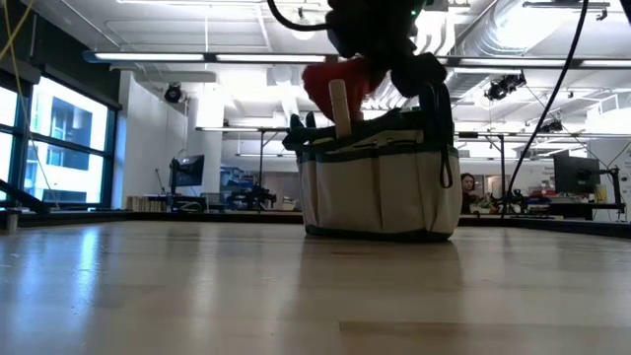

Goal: Pick & Place Garden tools in Gardening bag
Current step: Put the red gloves into the gardening bag

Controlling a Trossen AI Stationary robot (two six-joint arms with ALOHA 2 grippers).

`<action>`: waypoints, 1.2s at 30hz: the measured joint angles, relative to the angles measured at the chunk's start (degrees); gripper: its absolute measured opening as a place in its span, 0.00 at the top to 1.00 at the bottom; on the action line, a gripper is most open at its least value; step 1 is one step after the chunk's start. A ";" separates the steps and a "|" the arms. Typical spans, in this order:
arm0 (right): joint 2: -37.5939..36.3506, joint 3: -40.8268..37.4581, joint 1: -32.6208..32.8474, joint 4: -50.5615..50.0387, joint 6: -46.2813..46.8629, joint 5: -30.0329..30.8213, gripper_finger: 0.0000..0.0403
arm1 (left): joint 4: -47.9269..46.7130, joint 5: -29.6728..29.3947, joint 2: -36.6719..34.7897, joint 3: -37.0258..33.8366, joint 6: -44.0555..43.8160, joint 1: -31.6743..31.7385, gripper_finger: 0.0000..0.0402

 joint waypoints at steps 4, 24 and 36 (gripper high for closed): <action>0.70 0.02 0.02 -5.43 0.73 -2.51 0.93 | -0.02 0.62 0.00 -0.01 0.11 0.00 0.98; 4.05 -0.42 1.28 -12.94 7.78 -10.61 0.92 | -2.18 0.45 0.00 -0.01 0.31 0.00 0.98; 2.89 -0.42 4.44 -12.94 9.66 -10.10 0.60 | -1.04 0.71 0.58 -3.31 0.10 -1.07 0.98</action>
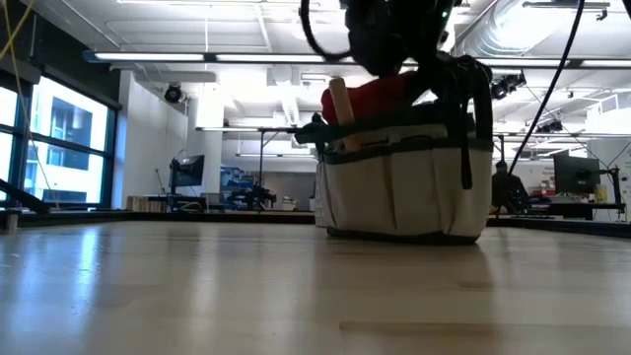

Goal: Pick & Place Garden tools in Gardening bag
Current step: Put the red gloves into the gardening bag

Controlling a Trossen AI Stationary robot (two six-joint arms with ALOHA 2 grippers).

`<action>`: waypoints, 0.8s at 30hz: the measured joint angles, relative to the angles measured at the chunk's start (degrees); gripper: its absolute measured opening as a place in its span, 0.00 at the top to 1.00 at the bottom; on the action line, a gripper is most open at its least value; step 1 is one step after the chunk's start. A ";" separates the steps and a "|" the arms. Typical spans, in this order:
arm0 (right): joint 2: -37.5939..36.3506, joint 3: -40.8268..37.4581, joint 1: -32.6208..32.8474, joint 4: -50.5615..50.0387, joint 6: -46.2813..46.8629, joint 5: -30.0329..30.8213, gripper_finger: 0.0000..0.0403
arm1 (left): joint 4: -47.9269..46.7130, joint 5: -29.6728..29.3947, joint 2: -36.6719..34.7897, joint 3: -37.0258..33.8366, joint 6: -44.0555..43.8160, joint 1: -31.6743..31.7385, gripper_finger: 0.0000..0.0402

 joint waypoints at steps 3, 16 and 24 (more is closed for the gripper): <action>-1.32 0.00 0.55 0.00 0.03 0.85 0.59 | -0.18 -1.32 0.11 -1.62 -1.32 0.13 0.98; -7.59 0.00 1.67 -0.04 4.14 1.65 0.61 | 1.97 -1.00 -0.78 -2.10 -0.51 0.09 0.98; -7.77 0.00 6.17 0.00 4.17 16.98 0.61 | 3.64 -5.81 -1.94 -2.10 5.28 2.30 0.98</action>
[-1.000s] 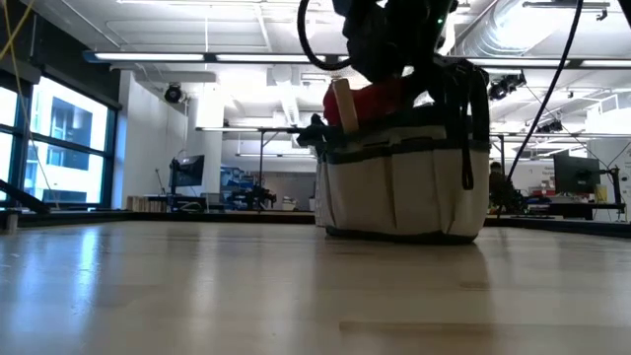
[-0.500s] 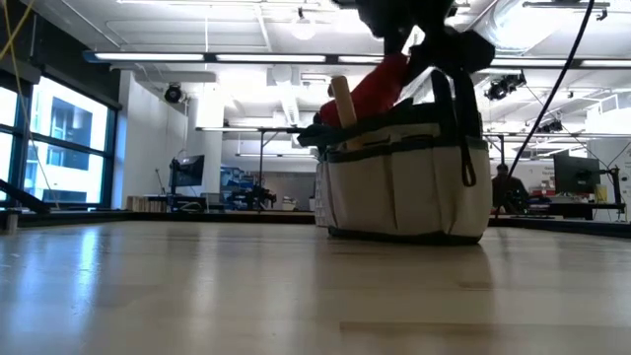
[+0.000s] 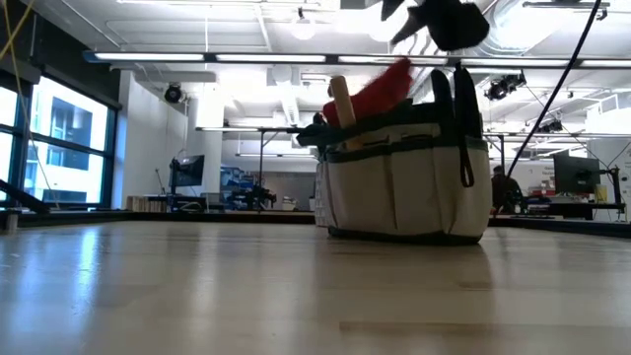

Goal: Pick & Place Garden tools in Gardening bag
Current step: Put the red gloves into the gardening bag

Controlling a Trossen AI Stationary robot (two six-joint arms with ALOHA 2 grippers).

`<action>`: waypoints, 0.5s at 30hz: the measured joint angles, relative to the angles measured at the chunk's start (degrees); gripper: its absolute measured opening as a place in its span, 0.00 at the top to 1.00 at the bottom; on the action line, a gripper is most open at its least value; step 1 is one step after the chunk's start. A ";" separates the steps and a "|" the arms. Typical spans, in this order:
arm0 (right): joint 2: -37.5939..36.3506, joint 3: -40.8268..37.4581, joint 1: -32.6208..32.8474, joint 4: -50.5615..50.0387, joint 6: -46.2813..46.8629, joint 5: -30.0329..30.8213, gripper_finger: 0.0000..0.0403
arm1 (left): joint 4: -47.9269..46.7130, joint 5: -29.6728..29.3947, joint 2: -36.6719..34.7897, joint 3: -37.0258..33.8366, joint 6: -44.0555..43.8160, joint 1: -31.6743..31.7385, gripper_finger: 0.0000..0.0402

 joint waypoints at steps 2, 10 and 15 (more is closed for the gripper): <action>-0.79 0.00 1.09 0.00 1.32 0.82 0.61 | 1.56 3.06 -0.07 0.02 1.70 1.92 0.98; -4.61 0.00 4.53 -0.02 8.69 -1.06 0.61 | 4.79 11.34 0.02 0.02 5.53 8.09 0.98; -6.49 0.02 7.83 -0.02 11.08 -0.47 0.61 | 6.21 15.04 0.02 0.02 7.70 12.44 0.98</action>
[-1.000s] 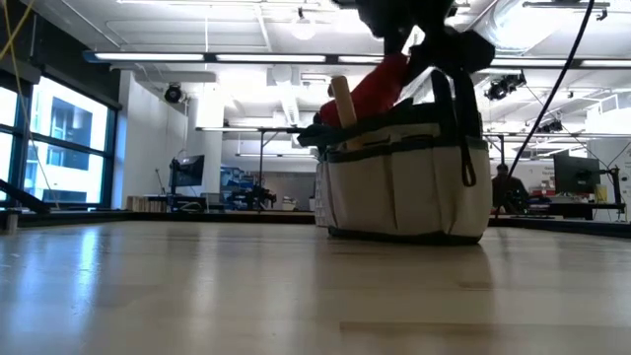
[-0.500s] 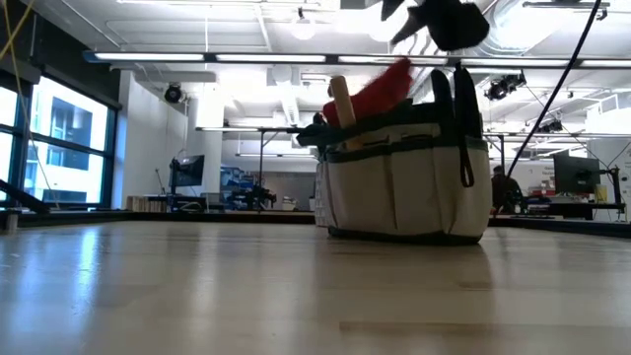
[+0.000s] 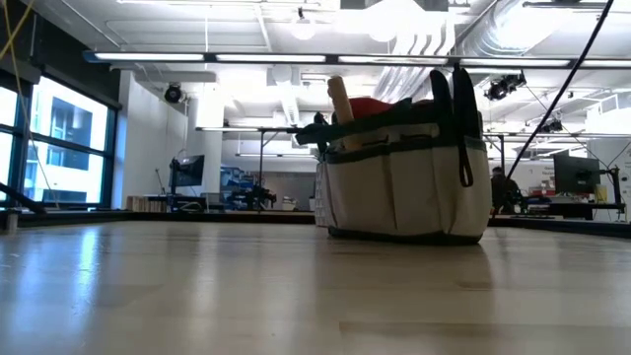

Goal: Pick & Place Garden tools in Gardening bag
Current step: Put the red gloves into the gardening bag

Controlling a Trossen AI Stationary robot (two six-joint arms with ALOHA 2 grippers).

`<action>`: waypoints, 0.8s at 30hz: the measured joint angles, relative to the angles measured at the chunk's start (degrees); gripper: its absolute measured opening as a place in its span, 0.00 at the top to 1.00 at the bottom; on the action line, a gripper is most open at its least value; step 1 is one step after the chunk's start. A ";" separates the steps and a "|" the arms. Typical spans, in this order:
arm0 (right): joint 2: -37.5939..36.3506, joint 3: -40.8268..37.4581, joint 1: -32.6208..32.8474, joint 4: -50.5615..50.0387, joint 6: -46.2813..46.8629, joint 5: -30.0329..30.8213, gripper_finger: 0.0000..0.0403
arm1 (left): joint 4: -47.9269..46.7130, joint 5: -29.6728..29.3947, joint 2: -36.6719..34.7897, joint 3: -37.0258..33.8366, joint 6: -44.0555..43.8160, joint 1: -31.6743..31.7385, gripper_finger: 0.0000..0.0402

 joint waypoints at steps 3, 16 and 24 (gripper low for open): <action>-1.03 0.00 1.56 0.01 3.14 -0.24 0.61 | 1.40 4.31 0.00 0.00 1.76 2.87 0.98; -1.35 5.67 7.05 4.27 30.30 -19.93 0.61 | 22.96 45.90 2.23 -12.59 17.01 22.16 0.98; -1.35 8.17 9.72 10.38 34.52 -21.71 0.70 | 25.38 40.24 5.08 -12.24 14.31 27.13 0.98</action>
